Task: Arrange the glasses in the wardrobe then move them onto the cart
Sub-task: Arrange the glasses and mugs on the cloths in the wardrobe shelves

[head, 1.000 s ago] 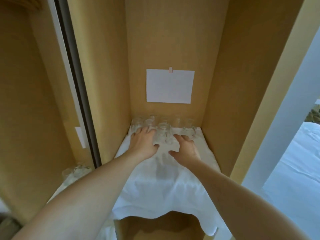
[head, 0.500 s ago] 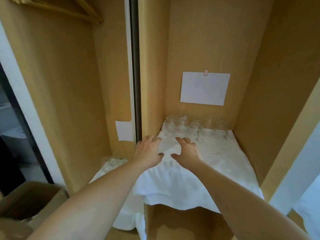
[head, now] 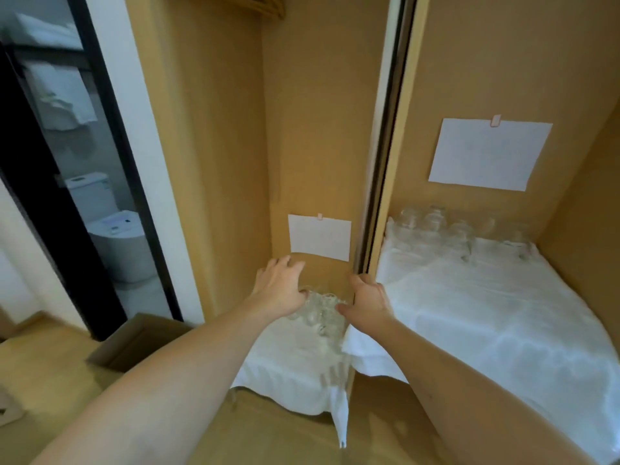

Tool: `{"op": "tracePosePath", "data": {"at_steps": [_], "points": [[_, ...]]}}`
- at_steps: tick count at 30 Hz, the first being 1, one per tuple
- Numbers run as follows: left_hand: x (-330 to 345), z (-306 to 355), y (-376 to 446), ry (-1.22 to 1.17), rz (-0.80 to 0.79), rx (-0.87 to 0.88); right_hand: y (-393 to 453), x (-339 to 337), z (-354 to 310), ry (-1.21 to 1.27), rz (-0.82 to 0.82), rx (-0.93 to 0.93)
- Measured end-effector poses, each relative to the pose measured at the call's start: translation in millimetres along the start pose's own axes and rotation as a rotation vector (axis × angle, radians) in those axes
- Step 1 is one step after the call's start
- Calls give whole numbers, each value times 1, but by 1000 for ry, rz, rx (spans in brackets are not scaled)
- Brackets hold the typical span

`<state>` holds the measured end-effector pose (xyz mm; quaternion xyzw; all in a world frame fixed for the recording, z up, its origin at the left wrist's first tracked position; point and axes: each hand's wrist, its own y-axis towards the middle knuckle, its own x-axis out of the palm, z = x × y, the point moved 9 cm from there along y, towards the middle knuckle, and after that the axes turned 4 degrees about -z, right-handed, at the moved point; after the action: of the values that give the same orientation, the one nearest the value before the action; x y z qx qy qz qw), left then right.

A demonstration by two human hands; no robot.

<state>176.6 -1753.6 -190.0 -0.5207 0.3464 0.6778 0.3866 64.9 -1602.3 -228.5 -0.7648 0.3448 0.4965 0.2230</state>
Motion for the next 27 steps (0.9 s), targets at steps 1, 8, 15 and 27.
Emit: {"op": "tracePosePath", "data": {"at_steps": [1, 8, 15, 27], "points": [[0, -13, -2, 2, 1, 0, 1, 7, -10, 9, 1, 6], [11, -81, -14, 20, -43, 15, 5, 63, -72, 85, 8, 31], [49, -123, -15, 3, -126, 11, 5, 117, -79, 79, -97, 105], [113, -170, 47, 29, -255, -66, 78, 173, -54, 121, -235, 189]]}}
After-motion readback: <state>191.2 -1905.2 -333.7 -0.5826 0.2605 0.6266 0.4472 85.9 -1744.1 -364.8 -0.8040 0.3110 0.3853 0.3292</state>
